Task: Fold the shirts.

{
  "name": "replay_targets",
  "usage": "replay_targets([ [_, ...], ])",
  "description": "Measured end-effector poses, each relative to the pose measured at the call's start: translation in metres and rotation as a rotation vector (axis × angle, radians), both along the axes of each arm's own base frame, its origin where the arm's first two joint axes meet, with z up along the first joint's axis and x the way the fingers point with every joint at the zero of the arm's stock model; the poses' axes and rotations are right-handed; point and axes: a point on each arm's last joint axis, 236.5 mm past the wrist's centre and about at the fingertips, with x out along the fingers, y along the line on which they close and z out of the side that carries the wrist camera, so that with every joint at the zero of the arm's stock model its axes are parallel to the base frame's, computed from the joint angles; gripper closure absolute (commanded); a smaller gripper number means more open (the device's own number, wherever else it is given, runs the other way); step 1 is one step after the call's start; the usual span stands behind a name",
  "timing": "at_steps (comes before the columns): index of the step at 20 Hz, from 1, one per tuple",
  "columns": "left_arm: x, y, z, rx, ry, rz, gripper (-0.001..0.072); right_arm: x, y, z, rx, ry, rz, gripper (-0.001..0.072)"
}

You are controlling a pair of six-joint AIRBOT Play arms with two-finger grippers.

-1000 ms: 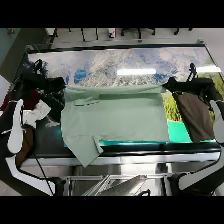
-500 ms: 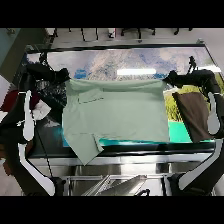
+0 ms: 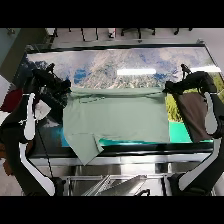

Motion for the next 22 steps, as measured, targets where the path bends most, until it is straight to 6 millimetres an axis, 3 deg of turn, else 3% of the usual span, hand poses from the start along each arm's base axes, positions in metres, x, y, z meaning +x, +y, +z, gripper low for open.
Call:
replay_targets([
  [3, -0.009, 0.012, -0.008, 0.063, 0.040, -0.005, 0.0694, -0.005, 0.001, -0.010, -0.021, 0.027, 0.011, 0.0695],
  [10, -0.009, 0.009, -0.011, 0.124, 0.035, -0.035, 0.0694, -0.008, 0.008, -0.019, -0.045, 0.048, 0.035, 0.0692],
  [11, -0.009, 0.009, -0.011, 0.127, 0.035, -0.037, 0.0678, -0.009, 0.008, -0.019, -0.044, 0.051, 0.036, 0.0583],
  [12, -0.010, 0.008, -0.012, 0.129, 0.037, -0.040, 0.0459, -0.010, 0.009, -0.019, -0.042, 0.058, 0.037, 0.0337],
  [13, -0.011, 0.008, -0.012, 0.129, 0.041, -0.042, 0.0117, -0.011, 0.009, -0.019, -0.041, 0.063, 0.038, 0.0266],
  [14, -0.012, 0.006, -0.011, 0.123, 0.046, -0.044, 0.0010, -0.013, 0.011, -0.017, -0.031, 0.068, 0.038, 0.0269],
  [17, -0.019, 0.000, 0.004, 0.087, 0.077, -0.054, 0.0010, -0.020, 0.010, 0.002, -0.022, 0.080, 0.055, 0.0271],
  [20, -0.038, 0.007, 0.034, 0.066, 0.144, -0.045, 0.0012, -0.037, -0.004, 0.044, -0.012, 0.080, 0.057, 0.0279],
  [22, -0.064, 0.014, 0.055, 0.061, 0.198, -0.039, 0.0013, -0.055, -0.018, 0.077, -0.008, 0.076, 0.050, 0.0279],
])
